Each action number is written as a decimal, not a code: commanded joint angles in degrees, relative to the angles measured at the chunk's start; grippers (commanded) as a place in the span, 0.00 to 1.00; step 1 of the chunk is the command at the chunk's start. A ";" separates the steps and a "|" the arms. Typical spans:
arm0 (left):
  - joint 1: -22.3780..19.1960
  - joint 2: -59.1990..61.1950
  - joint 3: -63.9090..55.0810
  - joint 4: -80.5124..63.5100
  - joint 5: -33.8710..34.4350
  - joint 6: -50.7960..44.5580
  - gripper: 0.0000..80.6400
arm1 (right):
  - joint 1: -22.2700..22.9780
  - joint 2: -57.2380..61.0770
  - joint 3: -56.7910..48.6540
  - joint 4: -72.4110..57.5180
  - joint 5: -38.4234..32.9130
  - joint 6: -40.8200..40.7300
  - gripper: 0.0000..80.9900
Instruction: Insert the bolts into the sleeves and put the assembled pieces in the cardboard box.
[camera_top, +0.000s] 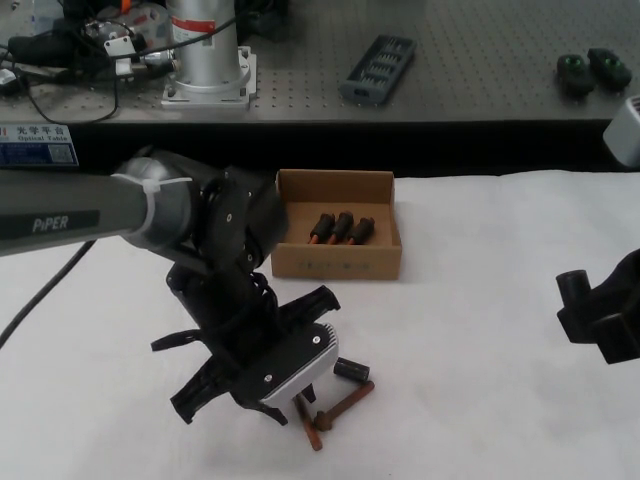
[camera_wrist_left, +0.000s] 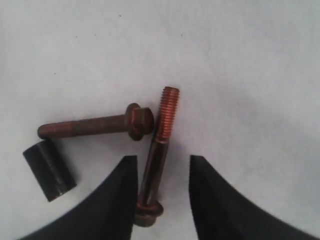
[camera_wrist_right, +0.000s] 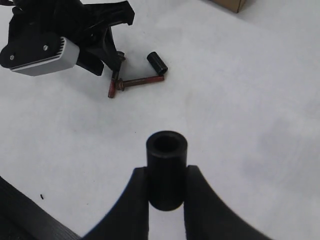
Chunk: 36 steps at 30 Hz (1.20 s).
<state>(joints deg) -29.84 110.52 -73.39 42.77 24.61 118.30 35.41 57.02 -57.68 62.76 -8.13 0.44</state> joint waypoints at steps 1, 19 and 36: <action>-0.18 -1.58 0.09 1.87 -1.17 -11.85 0.37 | 0.10 -0.45 -0.13 -0.05 -0.32 -0.44 0.03; -0.33 -11.34 0.09 12.77 3.78 -108.96 0.37 | 0.10 -0.45 -0.13 0.34 -0.32 2.53 0.03; -0.64 -10.93 0.22 4.78 -6.94 -150.55 0.37 | 0.10 -0.45 -0.13 0.34 -0.32 6.45 0.03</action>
<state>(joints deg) -30.26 99.56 -73.25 48.60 19.93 -28.24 35.41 57.02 -57.68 63.16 -8.13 6.82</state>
